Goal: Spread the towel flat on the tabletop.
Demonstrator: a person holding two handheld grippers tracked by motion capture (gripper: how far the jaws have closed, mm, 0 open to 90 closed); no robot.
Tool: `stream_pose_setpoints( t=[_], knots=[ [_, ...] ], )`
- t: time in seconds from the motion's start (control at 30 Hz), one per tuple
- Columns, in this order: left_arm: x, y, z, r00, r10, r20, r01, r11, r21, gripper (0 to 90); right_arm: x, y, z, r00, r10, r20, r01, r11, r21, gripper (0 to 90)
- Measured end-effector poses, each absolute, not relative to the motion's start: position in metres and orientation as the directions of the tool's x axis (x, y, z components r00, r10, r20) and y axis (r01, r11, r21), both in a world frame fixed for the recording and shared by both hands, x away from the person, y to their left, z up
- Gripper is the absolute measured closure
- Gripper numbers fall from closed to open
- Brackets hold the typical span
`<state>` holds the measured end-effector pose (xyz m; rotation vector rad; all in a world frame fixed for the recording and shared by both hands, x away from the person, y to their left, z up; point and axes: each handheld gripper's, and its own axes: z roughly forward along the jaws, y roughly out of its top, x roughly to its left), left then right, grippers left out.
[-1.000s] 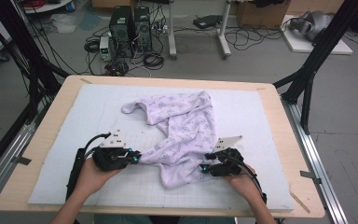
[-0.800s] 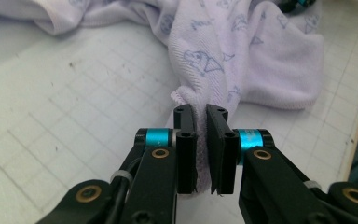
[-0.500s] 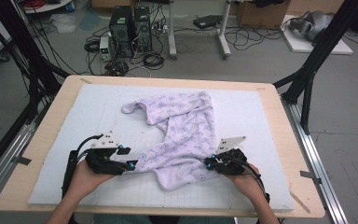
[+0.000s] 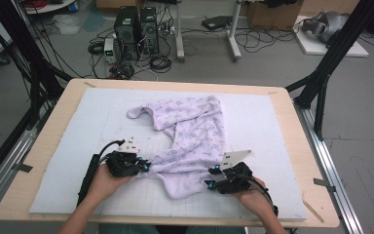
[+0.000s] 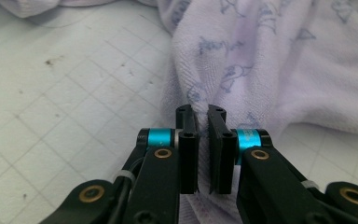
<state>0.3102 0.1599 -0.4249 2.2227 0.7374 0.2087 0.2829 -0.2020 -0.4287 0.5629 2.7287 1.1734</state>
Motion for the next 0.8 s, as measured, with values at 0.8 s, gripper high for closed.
stream_pose_setpoints(
  t=[0.8],
  knots=[
    [0.364,0.183,-0.426,0.661,0.743,-0.107,0.546,-0.378,0.747,64.4,0.344,-0.204,-0.419,-0.886,0.462,0.046,0.355,0.610,0.709,80.6]
  ],
)
